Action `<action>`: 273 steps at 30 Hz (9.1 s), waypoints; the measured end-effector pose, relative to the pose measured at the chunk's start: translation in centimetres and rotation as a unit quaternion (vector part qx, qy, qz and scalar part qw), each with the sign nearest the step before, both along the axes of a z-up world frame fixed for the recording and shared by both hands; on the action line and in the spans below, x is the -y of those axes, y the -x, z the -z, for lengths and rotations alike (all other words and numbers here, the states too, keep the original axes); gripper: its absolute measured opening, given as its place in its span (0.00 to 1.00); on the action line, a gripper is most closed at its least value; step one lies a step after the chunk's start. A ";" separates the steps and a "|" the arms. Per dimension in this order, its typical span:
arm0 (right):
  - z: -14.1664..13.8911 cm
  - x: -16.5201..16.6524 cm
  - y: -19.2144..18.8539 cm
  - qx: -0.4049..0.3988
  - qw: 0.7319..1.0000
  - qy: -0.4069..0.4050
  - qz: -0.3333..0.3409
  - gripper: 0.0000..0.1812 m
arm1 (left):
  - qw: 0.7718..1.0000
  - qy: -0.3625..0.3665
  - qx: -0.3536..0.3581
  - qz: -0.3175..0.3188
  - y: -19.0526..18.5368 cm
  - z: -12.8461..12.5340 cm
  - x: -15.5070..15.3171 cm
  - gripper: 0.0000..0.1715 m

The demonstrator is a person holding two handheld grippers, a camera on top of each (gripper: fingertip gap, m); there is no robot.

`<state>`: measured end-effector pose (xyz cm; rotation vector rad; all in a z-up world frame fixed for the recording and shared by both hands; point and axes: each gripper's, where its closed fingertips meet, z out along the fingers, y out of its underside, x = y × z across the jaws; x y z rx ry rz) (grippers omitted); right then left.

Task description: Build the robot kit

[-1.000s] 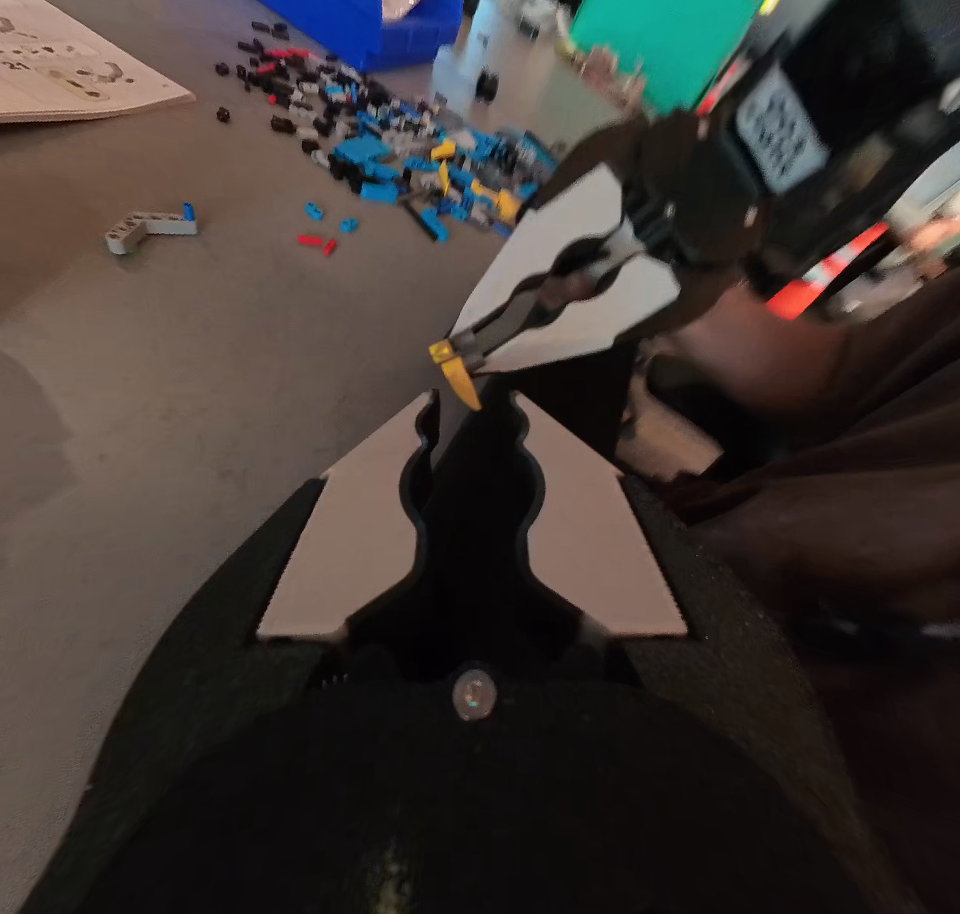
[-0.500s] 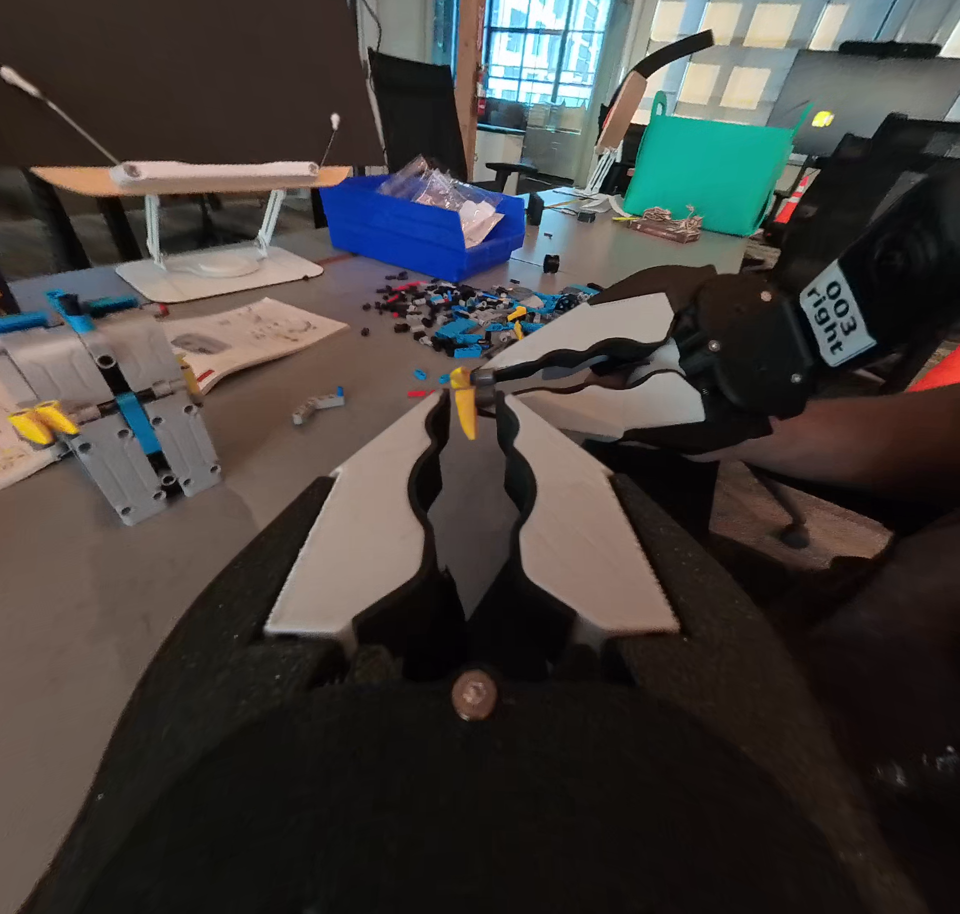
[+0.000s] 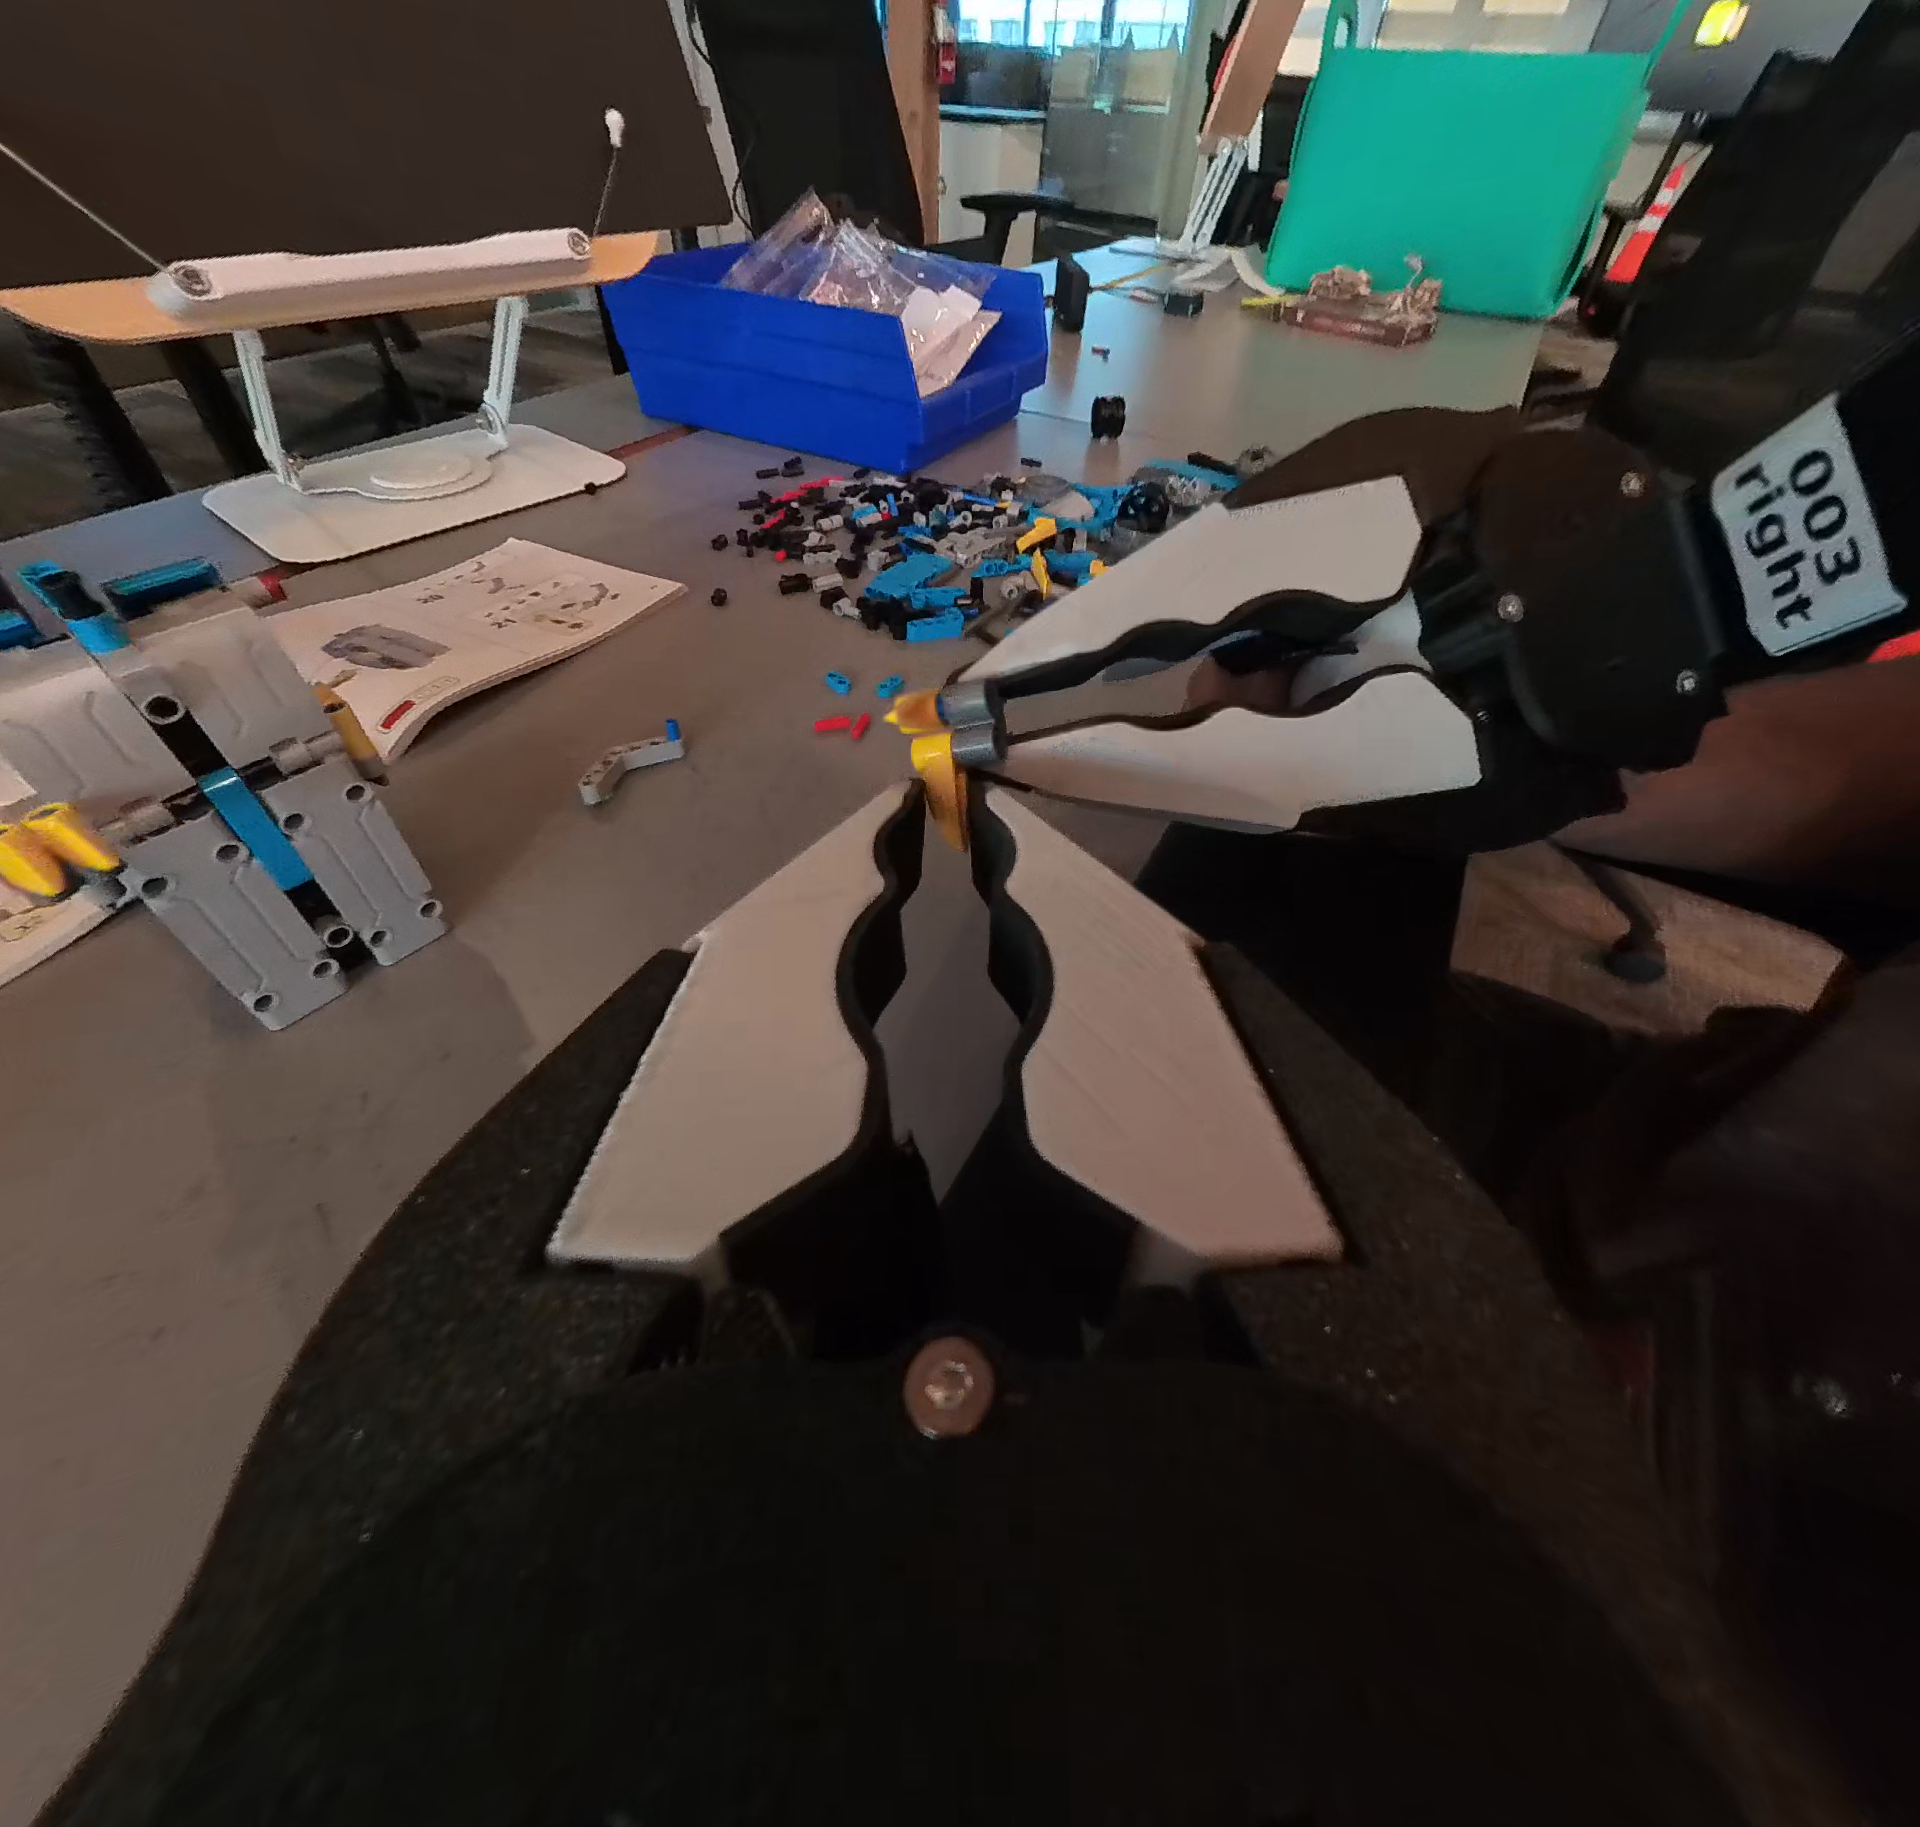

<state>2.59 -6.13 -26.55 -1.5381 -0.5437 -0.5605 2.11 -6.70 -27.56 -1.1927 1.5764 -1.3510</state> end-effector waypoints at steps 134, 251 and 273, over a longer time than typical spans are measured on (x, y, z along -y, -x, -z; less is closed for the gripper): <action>-0.8 3.1 2.8 -0.240 0.916 0.118 -0.297 0.09 | 0.890 0.404 -0.072 0.197 1.7 -2.2 3.6 0.08; 11.5 -6.5 -17.6 -0.310 0.876 0.367 0.044 0.14 | 0.962 -0.161 0.002 -0.221 -9.5 3.1 -9.5 0.16; 10.2 3.3 -19.5 -0.251 0.879 0.406 -0.013 0.13 | 0.963 -0.178 -0.035 -0.202 -9.2 4.5 -8.4 0.16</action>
